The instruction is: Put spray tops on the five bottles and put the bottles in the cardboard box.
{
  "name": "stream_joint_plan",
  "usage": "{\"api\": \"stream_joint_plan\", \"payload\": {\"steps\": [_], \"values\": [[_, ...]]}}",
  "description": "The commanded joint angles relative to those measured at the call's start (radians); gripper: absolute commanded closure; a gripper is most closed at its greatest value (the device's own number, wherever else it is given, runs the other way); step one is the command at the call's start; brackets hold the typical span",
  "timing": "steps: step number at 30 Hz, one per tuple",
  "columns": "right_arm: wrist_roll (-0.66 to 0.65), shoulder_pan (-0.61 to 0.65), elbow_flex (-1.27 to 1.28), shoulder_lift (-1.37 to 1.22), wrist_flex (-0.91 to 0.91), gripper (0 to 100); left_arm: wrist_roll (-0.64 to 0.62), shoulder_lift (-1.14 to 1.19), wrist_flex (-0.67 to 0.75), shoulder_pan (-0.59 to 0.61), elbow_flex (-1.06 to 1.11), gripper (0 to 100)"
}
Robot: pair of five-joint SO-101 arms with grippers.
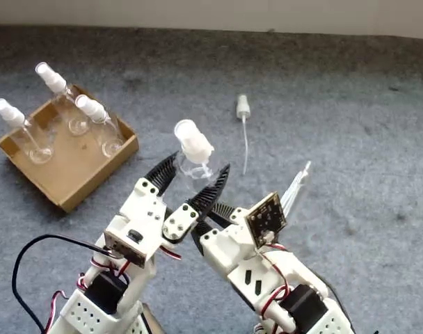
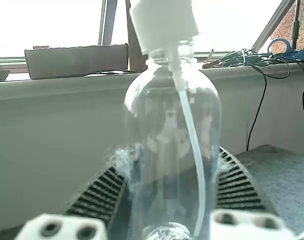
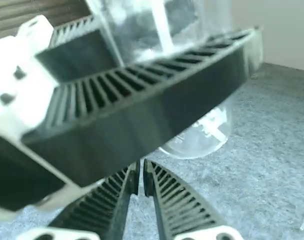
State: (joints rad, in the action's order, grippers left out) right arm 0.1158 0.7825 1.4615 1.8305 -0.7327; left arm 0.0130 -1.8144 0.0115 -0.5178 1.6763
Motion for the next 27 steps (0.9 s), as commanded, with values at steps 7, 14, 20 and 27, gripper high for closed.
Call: {"api": "stream_joint_plan", "payload": {"steps": [7, 14, 20, 27], "values": [[0.014, -0.015, -0.007, 0.008, 0.022, 99.4, 0.002, -0.013, 0.020, -0.079, 0.019, 94], [0.017, -0.183, 0.001, 0.008, 0.022, 99.4, 0.002, -0.013, -0.031, -0.081, 0.019, 94], [0.012, -0.213, 0.051, 0.008, 0.028, 99.4, 0.002, -0.013, -0.048, -0.081, 0.019, 94], [0.017, -0.200, 0.051, 0.008, 0.024, 99.4, 0.002, -0.015, -0.044, -0.081, 0.019, 94]]}}
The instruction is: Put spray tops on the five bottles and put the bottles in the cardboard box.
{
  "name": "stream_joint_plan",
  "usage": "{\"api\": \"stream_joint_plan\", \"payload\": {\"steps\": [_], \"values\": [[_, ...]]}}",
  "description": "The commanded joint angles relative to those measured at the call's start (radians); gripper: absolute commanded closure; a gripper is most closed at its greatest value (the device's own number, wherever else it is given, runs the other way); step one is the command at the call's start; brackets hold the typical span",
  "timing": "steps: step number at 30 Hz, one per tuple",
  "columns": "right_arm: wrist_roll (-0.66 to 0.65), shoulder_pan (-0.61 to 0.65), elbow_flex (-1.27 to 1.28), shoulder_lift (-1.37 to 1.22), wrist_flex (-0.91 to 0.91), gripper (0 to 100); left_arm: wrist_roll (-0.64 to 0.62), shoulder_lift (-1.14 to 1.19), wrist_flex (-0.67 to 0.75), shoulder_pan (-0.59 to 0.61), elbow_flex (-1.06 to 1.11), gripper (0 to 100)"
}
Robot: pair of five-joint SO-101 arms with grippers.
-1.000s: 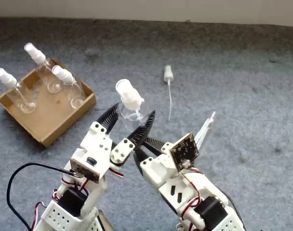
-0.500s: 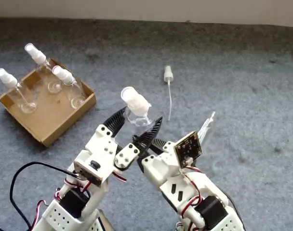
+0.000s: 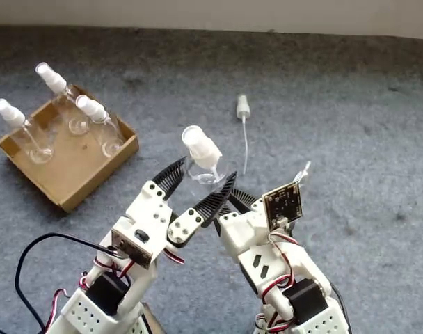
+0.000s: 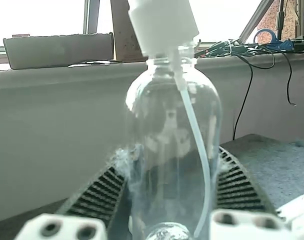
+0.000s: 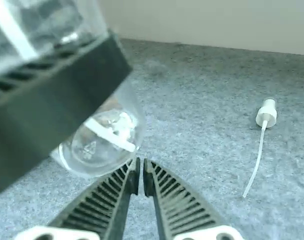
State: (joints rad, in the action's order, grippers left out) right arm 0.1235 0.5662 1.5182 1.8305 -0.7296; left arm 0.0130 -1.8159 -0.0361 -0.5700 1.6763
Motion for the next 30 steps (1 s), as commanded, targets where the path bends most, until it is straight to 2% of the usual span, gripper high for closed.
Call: {"api": "stream_joint_plan", "payload": {"steps": [1, 8, 18, 23, 27, 30], "values": [[0.009, 0.027, -0.004, 0.008, 0.021, 99.4, 0.002, -0.013, 0.003, -0.028, 0.019, 94], [0.002, 0.041, 0.062, 0.008, 0.038, 99.4, 0.002, -0.013, 0.003, -0.019, 0.010, 94], [0.005, 0.050, 0.200, 0.008, 0.318, 99.4, 0.002, -0.015, 0.005, -0.018, 0.008, 94], [0.003, 0.128, 0.257, 0.008, 0.463, 99.4, 0.002, -0.015, 0.006, 0.053, -0.021, 94], [0.003, 0.159, 0.262, 0.008, 0.483, 99.4, 0.002, -0.015, 0.006, 0.073, -0.028, 94], [0.003, 0.168, 0.262, 0.008, 0.483, 99.4, 0.003, -0.015, 0.058, 0.073, -0.028, 94]]}}
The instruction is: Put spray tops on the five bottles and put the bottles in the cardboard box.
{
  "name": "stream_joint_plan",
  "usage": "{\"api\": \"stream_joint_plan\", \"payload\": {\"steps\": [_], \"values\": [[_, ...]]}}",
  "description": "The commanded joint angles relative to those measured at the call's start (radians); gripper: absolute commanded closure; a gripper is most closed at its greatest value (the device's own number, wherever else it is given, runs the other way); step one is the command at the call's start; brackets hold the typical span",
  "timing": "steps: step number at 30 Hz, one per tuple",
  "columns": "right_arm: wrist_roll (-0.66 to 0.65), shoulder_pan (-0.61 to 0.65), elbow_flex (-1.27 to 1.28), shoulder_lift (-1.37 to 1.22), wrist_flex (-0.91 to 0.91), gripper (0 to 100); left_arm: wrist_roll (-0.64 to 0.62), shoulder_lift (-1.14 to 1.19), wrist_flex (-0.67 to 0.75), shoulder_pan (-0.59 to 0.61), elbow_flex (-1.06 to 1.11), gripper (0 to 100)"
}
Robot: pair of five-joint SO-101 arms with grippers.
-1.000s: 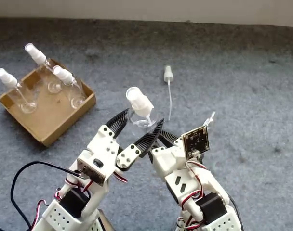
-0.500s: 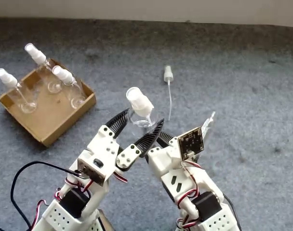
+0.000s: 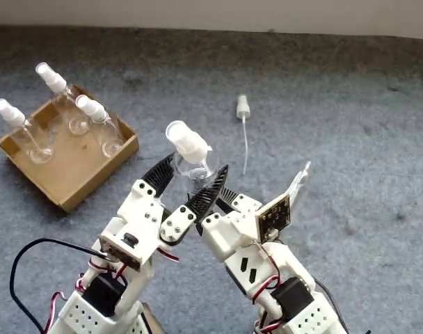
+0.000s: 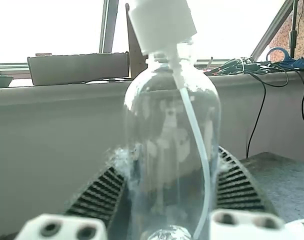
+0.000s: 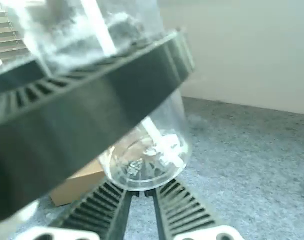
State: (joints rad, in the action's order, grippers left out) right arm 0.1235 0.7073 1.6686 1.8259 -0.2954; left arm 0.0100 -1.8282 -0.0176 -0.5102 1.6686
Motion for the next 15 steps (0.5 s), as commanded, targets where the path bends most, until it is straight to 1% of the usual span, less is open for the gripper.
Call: {"api": "stream_joint_plan", "payload": {"steps": [1, 5, 9, 11, 15], "values": [[0.003, 0.028, 0.111, 0.013, 0.048, 99.4, 0.008, -0.002, 0.058, 0.015, -0.019, 94], [0.002, 0.041, 0.111, 0.013, 0.048, 99.4, 0.011, -0.002, 0.084, 0.016, -0.019, 94], [0.002, 0.101, 0.111, 0.013, 0.045, 99.4, 0.009, -0.002, 0.084, 0.084, -0.021, 94], [0.002, 0.110, 0.111, 0.013, 0.045, 99.4, 0.006, -0.002, 0.084, 0.113, -0.019, 94], [0.000, 0.108, 0.111, 0.013, 0.047, 99.4, 0.006, -0.002, 0.080, 0.120, -0.018, 94]]}}
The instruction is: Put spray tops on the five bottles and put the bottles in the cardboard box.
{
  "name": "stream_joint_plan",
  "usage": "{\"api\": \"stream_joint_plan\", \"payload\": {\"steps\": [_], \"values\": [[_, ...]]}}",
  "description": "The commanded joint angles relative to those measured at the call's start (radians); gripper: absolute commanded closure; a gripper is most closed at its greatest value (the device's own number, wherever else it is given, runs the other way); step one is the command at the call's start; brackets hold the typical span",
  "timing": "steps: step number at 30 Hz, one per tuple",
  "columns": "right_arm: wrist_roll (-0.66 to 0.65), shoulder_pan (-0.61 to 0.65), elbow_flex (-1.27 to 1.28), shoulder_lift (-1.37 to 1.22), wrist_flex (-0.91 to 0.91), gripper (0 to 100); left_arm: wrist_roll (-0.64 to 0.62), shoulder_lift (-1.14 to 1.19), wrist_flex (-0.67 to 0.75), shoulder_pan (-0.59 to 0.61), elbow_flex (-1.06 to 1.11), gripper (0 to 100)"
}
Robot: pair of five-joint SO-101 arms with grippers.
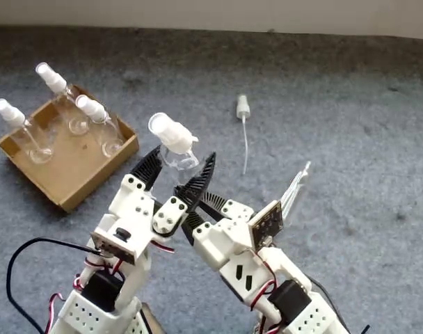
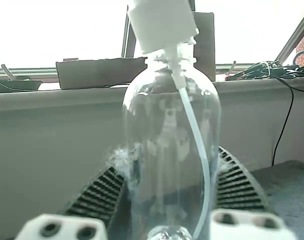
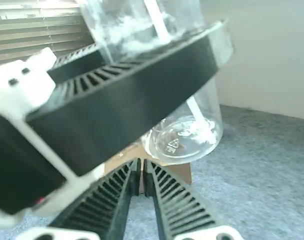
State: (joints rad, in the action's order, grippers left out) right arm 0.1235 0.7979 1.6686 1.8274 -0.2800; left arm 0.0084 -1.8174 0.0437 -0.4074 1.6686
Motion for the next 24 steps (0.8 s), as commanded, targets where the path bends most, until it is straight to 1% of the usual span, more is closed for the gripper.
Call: {"api": "stream_joint_plan", "payload": {"steps": [1, 3, 11, 16, 24], "values": [[0.000, 0.018, 0.111, 0.012, 0.031, 99.4, 0.008, -0.013, 0.021, 0.016, -0.005, 94], [0.000, 0.018, 0.111, 0.012, 0.031, 99.4, 0.009, -0.013, 0.023, 0.015, 0.025, 94], [0.000, 0.022, 0.111, 0.012, 0.031, 99.4, 0.011, -0.010, 0.011, 0.019, 0.027, 94], [0.000, 0.018, 0.107, 0.012, 0.030, 99.4, 0.011, -0.010, -0.055, 0.021, 0.027, 94], [0.000, 0.018, 0.102, 0.012, 0.028, 99.4, 0.011, -0.010, -0.063, 0.021, 0.027, 94]]}}
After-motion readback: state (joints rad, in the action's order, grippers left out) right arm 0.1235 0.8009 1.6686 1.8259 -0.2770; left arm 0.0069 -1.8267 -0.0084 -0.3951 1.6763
